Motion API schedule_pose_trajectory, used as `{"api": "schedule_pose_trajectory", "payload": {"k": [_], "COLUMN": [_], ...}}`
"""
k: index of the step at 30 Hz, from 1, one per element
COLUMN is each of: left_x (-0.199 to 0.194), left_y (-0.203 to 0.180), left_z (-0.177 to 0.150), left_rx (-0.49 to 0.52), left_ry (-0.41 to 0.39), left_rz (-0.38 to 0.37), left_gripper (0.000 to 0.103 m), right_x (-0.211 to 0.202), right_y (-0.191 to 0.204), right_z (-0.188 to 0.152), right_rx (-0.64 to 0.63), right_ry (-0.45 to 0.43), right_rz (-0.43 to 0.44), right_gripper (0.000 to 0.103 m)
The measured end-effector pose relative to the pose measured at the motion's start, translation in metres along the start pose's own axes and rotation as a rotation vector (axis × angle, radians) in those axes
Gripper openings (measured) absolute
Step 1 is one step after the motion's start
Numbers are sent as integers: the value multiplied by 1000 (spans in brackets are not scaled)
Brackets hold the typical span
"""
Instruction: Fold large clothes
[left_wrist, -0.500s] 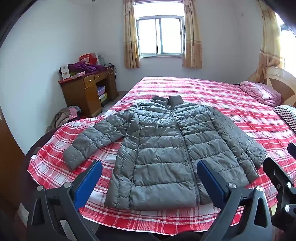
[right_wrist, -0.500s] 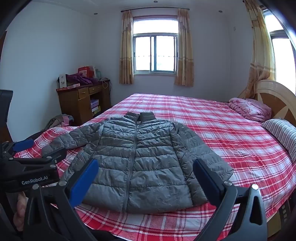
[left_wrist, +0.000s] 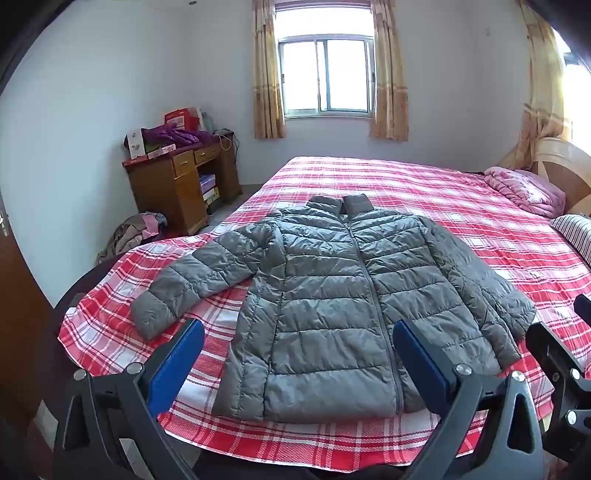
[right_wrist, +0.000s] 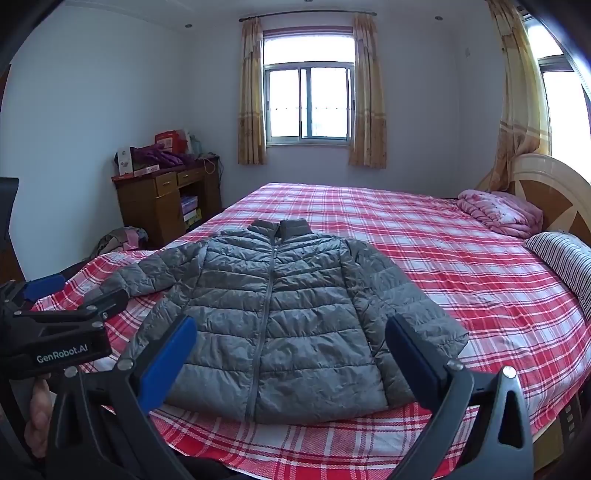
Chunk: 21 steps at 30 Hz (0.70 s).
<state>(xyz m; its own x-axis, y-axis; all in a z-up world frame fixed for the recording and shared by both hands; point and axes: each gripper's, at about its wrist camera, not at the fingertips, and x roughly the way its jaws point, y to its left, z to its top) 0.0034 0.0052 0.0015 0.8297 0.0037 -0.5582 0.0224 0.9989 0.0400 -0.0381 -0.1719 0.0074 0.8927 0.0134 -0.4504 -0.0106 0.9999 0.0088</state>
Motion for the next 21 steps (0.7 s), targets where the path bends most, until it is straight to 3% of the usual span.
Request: {"api": "schedule_pose_trajectory", "payload": {"k": [21], "left_x": [-2], "left_y": [-2], "left_z": [0], "left_rx": [4], "left_ry": [-9], "left_rz": [0], "left_gripper": [102], "right_x": [7], "right_y": [1], "right_z": [-5], "right_rx": [10], "right_ry": [25], "right_rz": [15], "right_gripper": [103]}}
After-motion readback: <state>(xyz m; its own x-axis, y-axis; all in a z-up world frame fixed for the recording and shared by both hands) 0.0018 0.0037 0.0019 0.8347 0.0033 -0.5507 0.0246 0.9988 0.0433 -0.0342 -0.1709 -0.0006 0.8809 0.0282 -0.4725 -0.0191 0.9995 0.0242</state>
